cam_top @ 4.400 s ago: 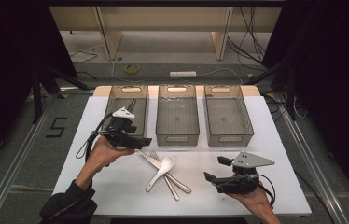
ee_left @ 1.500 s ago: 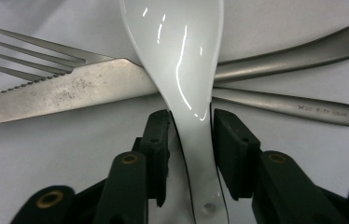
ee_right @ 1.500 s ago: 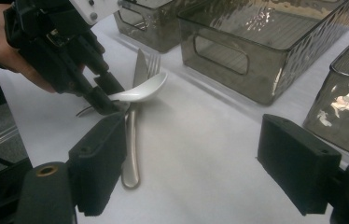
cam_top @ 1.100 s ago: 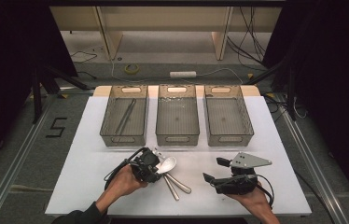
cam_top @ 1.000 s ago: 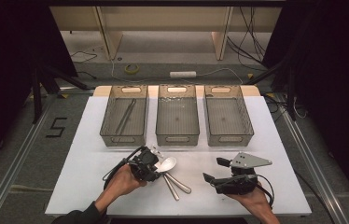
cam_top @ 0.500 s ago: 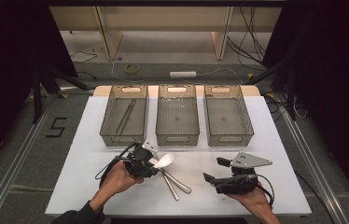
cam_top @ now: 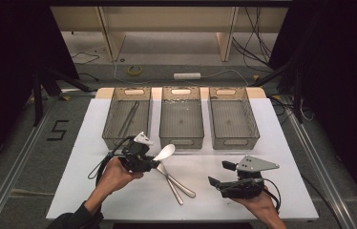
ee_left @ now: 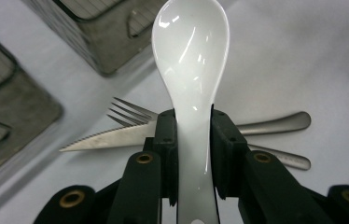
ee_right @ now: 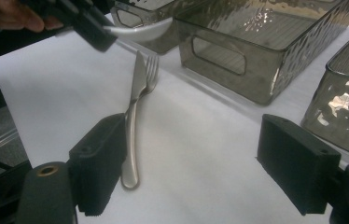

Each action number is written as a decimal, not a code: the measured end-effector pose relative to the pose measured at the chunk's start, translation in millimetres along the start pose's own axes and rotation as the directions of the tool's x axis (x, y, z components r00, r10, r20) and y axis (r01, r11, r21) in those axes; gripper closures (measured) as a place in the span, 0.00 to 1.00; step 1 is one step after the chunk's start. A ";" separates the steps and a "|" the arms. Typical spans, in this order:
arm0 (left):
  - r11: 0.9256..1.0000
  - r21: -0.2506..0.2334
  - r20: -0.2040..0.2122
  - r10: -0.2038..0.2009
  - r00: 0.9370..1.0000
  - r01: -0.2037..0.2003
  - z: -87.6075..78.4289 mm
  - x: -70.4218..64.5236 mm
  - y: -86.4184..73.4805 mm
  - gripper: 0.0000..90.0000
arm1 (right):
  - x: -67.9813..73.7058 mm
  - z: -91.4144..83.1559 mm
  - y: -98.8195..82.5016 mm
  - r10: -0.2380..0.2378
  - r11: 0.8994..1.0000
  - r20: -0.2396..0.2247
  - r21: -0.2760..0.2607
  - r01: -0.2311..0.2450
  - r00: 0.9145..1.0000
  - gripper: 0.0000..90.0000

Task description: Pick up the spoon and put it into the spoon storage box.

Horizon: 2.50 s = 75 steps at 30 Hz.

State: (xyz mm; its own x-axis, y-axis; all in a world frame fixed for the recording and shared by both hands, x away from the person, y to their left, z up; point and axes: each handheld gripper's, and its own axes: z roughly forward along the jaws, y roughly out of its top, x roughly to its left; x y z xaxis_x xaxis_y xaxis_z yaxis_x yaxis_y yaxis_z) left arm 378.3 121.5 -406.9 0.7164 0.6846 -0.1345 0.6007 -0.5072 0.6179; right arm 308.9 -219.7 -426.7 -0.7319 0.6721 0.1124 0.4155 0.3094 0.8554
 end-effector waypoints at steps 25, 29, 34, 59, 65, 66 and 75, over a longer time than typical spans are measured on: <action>0.985 -0.131 -0.068 -0.124 0.990 0.115 -26.1 57.0 32.1 0.83 | -0.5 1.3 -0.3 0.000 1.000 0.003 0.004 0.000 1.000 0.28; 0.985 -0.130 -0.071 -0.127 0.989 0.117 -23.7 58.6 36.5 0.83 | -1.0 1.3 -0.6 -0.001 1.000 0.003 0.003 0.001 1.000 0.28; 0.984 -0.132 -0.071 -0.133 0.989 0.123 -19.7 59.9 39.6 0.83 | -1.2 1.2 -0.5 -0.002 1.000 0.004 0.001 0.002 1.000 0.28; 0.985 -0.128 -0.060 -0.126 0.990 0.118 12.7 58.0 83.6 0.83 | -2.1 2.1 -1.0 0.003 1.000 0.002 0.007 -0.003 1.000 0.28; 0.984 -0.127 -0.076 -0.134 0.988 0.124 21.4 61.3 92.2 0.83 | -2.4 2.3 -1.1 0.004 1.000 0.000 0.007 -0.004 1.000 0.28; 0.984 -0.129 -0.078 -0.133 0.988 0.123 22.8 61.7 93.6 0.83 | -2.3 2.4 -1.1 0.005 1.000 0.000 0.007 -0.005 1.000 0.28; 0.986 -0.123 -0.087 -0.126 0.988 0.115 35.1 61.9 109.6 0.83 | -2.4 2.3 -1.1 0.005 1.000 -0.001 0.007 -0.005 1.000 0.28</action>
State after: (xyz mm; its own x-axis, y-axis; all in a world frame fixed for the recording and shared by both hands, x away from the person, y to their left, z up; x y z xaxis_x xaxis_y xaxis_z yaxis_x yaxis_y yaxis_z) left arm 501.0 89.9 -374.7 0.6014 0.7859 -0.1436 0.6310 -0.3570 0.6887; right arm 311.4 -220.2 -429.0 -0.7305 0.6729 0.1169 0.4227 0.3110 0.8513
